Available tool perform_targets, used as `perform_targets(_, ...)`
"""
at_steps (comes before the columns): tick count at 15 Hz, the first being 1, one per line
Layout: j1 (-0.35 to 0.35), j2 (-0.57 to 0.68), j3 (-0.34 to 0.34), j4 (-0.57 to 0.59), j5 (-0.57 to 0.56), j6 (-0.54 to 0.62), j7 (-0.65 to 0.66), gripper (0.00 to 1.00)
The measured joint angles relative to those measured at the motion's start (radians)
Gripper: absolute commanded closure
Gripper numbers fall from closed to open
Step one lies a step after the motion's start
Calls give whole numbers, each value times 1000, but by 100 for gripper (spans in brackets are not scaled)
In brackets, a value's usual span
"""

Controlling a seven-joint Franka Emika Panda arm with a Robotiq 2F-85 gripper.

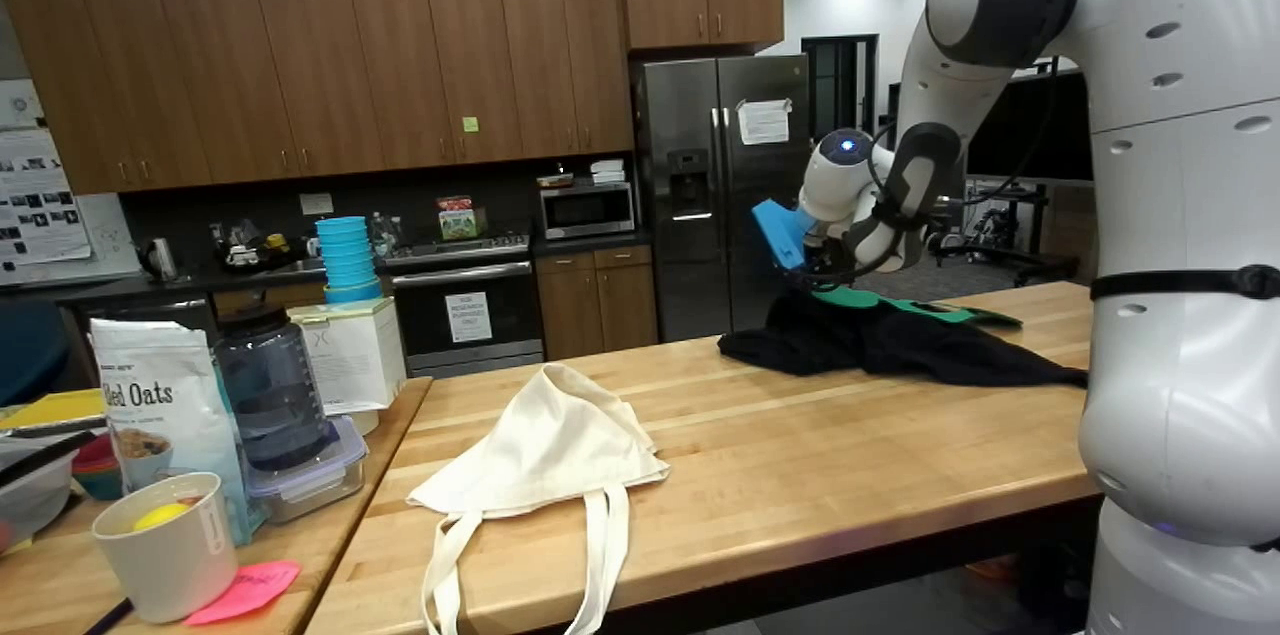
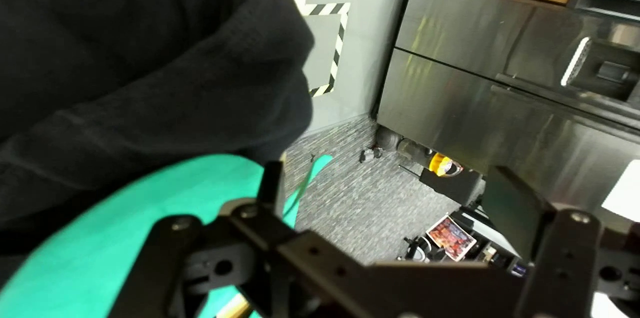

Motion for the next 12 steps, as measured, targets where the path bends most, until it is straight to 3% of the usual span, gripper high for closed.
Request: perform_targets(12,6,6,2,13,0,-20,13,0)
